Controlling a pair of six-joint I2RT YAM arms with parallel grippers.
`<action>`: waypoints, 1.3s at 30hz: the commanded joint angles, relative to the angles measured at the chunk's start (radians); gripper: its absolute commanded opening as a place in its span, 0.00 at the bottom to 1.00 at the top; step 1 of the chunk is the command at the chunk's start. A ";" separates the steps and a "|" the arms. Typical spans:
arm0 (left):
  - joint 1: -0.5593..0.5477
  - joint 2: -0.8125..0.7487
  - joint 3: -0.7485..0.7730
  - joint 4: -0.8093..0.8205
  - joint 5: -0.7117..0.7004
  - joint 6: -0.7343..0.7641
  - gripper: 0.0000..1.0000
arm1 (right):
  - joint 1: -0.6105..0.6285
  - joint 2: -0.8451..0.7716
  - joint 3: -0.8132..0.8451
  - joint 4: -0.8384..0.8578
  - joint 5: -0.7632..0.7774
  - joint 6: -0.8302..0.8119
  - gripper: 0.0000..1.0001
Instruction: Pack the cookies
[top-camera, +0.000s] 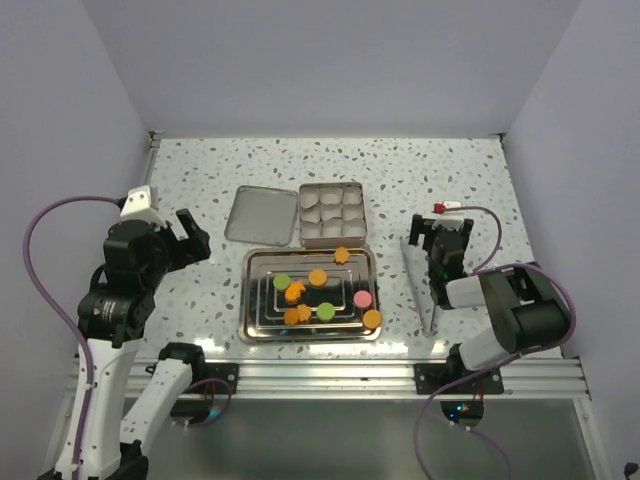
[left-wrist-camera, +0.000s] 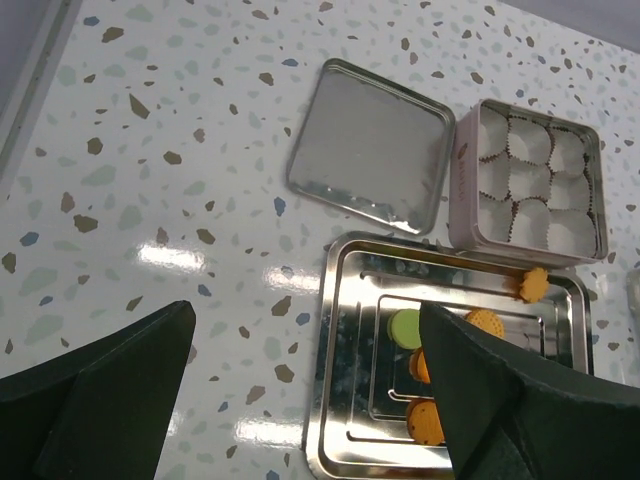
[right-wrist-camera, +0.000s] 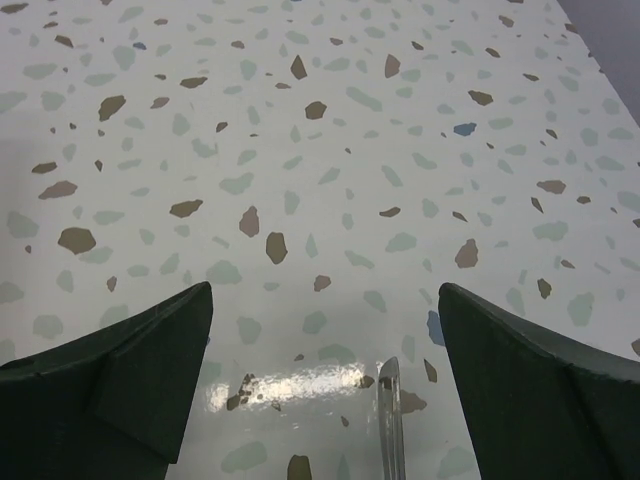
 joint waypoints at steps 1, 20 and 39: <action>-0.006 -0.012 0.039 -0.061 -0.096 -0.017 1.00 | 0.002 -0.148 0.063 -0.128 -0.062 -0.048 0.99; -0.006 -0.089 0.034 -0.082 0.163 -0.073 1.00 | 0.019 -0.214 0.962 -2.010 -0.176 0.624 0.95; -0.006 -0.017 -0.019 -0.134 0.132 -0.057 1.00 | 0.010 -0.150 0.654 -2.010 -0.395 0.516 0.99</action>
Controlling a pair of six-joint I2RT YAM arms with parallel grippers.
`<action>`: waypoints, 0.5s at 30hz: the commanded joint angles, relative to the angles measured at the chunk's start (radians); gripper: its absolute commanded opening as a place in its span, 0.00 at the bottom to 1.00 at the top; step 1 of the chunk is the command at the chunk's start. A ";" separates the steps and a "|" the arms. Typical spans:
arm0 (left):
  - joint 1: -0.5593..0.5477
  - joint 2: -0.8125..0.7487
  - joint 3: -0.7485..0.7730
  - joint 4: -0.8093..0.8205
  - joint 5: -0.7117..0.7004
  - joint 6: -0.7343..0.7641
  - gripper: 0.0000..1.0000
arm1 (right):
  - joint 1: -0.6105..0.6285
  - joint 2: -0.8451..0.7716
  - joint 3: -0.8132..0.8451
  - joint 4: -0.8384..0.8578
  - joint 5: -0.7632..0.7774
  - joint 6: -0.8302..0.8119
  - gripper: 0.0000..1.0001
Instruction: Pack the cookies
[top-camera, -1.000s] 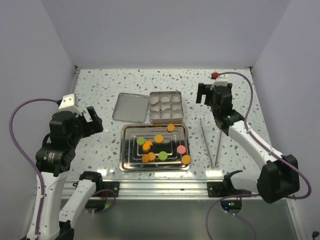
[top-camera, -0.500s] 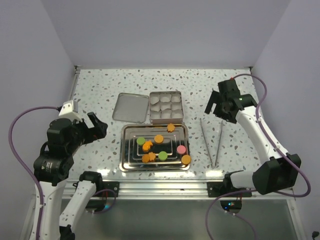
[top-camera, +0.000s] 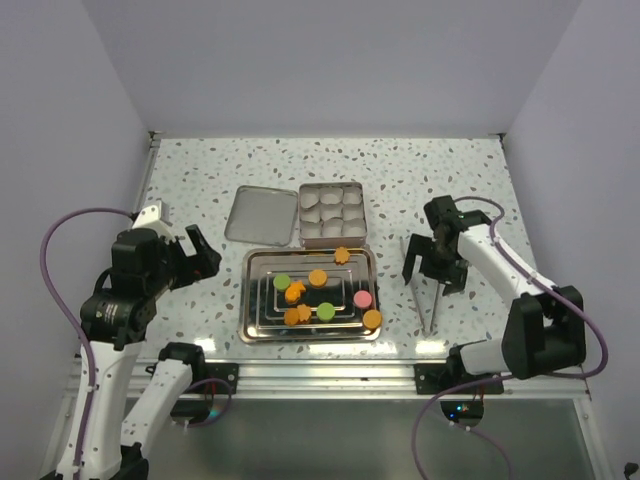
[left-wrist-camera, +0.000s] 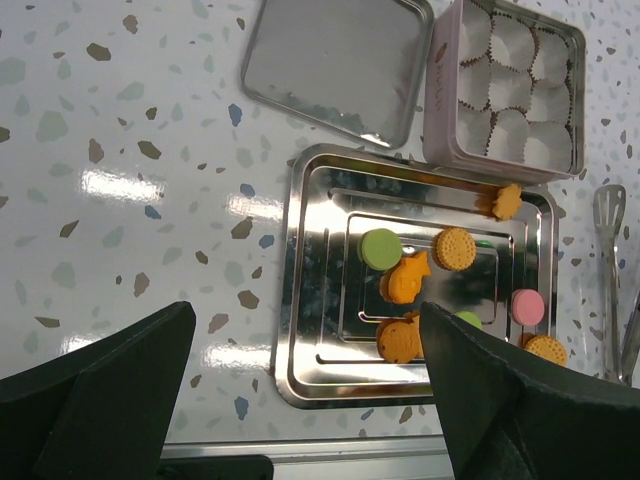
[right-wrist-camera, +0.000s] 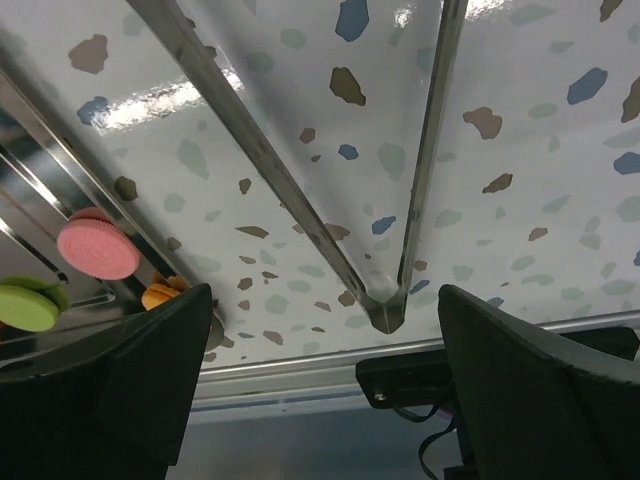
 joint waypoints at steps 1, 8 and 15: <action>-0.003 0.012 0.019 0.003 0.014 0.011 1.00 | -0.004 0.036 -0.024 0.064 -0.042 -0.024 0.99; -0.003 0.025 0.026 -0.002 -0.002 0.003 1.00 | -0.004 0.131 -0.065 0.126 -0.042 -0.031 0.99; -0.003 0.019 0.012 -0.024 -0.026 -0.011 1.00 | -0.027 0.192 -0.077 0.163 -0.024 -0.024 0.99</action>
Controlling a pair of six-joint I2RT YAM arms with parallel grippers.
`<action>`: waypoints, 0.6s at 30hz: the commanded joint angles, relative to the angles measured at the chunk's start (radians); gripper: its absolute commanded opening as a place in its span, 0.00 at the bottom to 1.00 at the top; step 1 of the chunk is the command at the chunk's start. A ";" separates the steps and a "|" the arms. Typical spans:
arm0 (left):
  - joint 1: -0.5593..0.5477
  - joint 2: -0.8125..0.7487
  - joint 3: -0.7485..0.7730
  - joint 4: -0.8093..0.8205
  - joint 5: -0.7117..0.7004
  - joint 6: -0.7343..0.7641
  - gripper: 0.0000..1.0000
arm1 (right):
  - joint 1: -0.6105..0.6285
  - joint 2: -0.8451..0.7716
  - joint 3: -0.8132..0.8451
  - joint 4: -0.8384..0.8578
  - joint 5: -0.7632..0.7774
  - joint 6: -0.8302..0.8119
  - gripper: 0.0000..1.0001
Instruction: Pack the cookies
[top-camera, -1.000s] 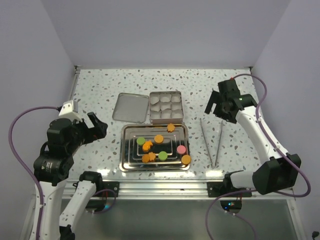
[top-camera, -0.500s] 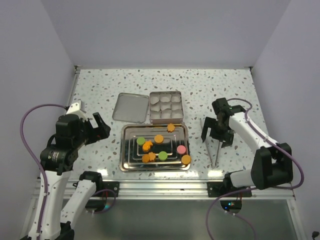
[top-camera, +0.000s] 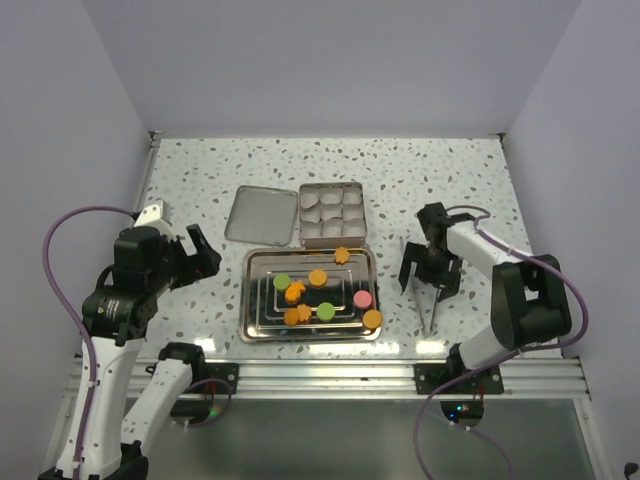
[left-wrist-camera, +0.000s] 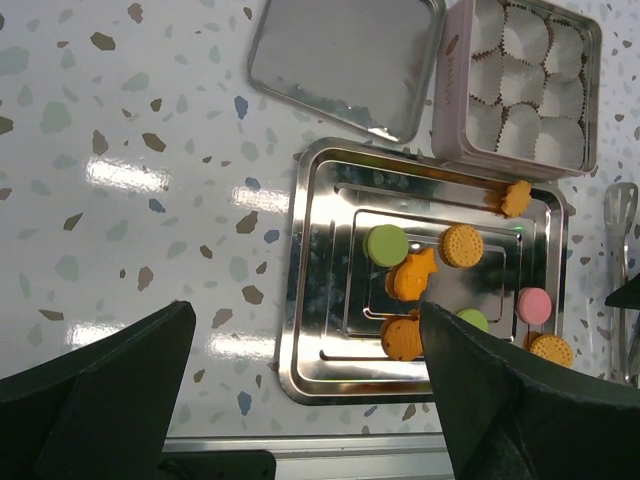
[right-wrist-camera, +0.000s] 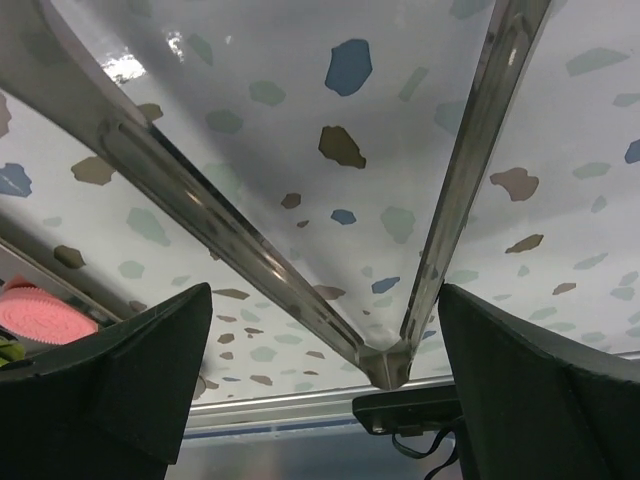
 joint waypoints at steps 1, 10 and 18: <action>-0.003 -0.006 0.008 -0.019 -0.022 -0.011 1.00 | -0.017 0.021 -0.008 0.035 0.009 -0.005 0.99; -0.003 0.010 -0.007 -0.016 -0.007 -0.031 1.00 | -0.054 0.073 -0.043 0.114 -0.014 -0.019 0.99; -0.003 0.025 -0.027 0.006 0.027 -0.046 1.00 | -0.054 0.082 -0.019 0.150 -0.020 -0.061 0.84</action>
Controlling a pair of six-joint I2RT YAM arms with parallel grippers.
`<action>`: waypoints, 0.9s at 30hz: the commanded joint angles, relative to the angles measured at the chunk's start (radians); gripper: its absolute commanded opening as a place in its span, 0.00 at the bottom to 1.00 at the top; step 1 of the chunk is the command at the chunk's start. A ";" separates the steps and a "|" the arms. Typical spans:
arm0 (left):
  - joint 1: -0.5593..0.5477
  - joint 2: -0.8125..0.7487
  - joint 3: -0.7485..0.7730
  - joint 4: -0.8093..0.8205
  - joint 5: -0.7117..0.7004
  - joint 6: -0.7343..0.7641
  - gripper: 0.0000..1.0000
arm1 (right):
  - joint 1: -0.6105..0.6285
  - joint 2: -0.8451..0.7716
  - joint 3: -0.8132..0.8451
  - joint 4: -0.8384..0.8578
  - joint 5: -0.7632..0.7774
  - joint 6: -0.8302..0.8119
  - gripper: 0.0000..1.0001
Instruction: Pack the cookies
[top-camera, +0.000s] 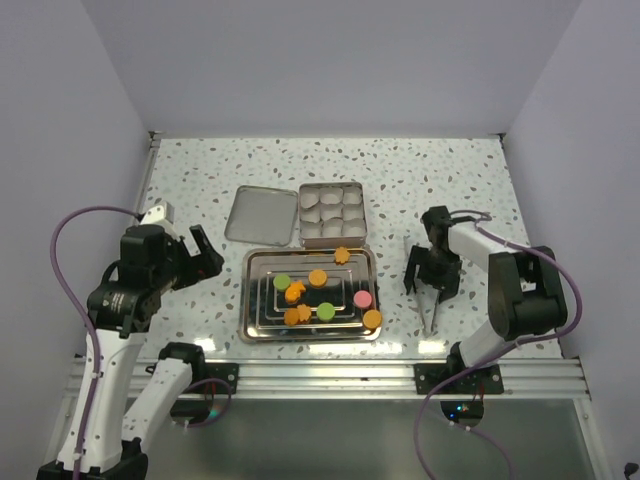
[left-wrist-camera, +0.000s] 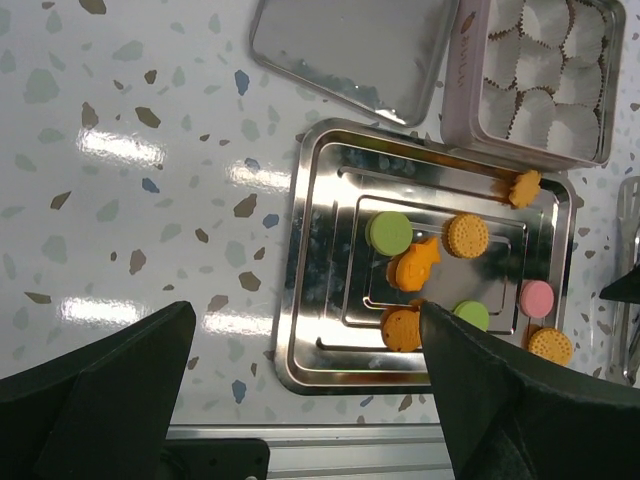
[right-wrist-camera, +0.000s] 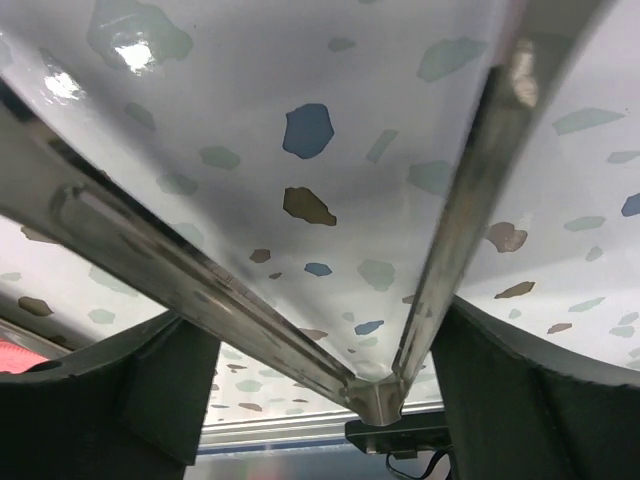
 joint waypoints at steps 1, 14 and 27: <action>-0.003 0.001 -0.011 0.020 0.029 -0.021 1.00 | 0.001 -0.005 0.021 0.062 -0.004 -0.040 0.79; -0.003 0.004 -0.027 0.064 0.059 -0.029 1.00 | 0.008 -0.197 0.250 -0.182 -0.006 -0.115 0.59; -0.003 -0.023 -0.065 0.103 0.095 -0.009 1.00 | 0.112 -0.294 0.479 -0.424 -0.042 -0.031 0.55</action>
